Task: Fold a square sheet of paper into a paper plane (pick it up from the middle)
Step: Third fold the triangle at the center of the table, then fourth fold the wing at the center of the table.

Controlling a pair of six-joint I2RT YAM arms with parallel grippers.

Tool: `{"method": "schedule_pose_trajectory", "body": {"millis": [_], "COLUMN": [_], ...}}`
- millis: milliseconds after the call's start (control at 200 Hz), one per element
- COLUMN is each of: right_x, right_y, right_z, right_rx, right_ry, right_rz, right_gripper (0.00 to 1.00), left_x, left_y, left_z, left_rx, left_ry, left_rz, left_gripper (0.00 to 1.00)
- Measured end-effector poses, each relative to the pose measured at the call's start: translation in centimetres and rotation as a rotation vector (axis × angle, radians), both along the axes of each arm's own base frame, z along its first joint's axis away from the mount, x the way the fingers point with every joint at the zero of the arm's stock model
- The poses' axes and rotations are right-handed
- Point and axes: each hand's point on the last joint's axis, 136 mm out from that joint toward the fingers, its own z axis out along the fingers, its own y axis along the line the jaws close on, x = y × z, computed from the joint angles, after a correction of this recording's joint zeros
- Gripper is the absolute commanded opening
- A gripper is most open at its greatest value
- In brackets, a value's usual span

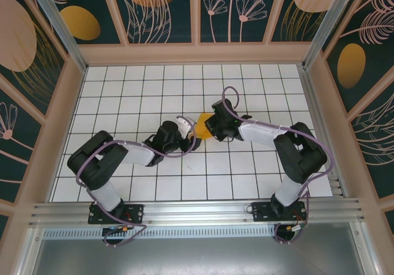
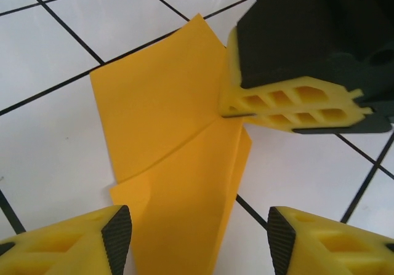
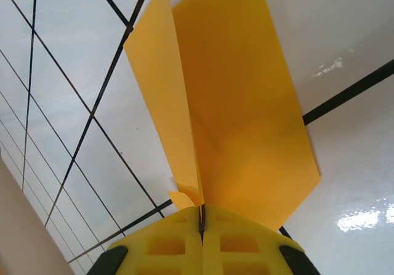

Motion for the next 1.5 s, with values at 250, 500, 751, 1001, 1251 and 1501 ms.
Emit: {"method": "schedule_pose_trajectory", "body": {"millis": [250, 500, 751, 1001, 1251, 1501], "right_x": [0.0, 0.2, 0.2, -0.1, 0.0, 0.9], "right_y": [0.3, 0.8, 1.2, 1.2, 0.9, -1.0], "right_z": [0.2, 0.6, 0.7, -0.2, -0.3, 1.9], "right_rx": [0.019, 0.032, 0.043, 0.032, 0.026, 0.005], "right_ry": [0.019, 0.022, 0.032, 0.058, 0.061, -0.045], "right_rz": [-0.002, 0.006, 0.018, 0.023, 0.019, 0.056], "right_gripper": [0.00, 0.00, 0.00, 0.00, 0.13, 0.53], "left_x": [0.0, -0.1, 0.1, 0.7, 1.0, 1.0], "left_y": [-0.5, -1.1, -1.3, -1.7, -1.7, -1.6], "left_z": [-1.4, -1.8, -2.2, -1.9, -1.7, -1.6], "left_rx": [0.015, 0.023, 0.029, 0.012, 0.007, -0.009], "left_ry": [-0.021, -0.043, -0.046, -0.049, -0.051, -0.045], "left_rz": [-0.042, -0.083, -0.087, -0.075, -0.054, -0.044], "left_gripper": [0.53, 0.40, 0.36, 0.27, 0.15, 0.12]}}
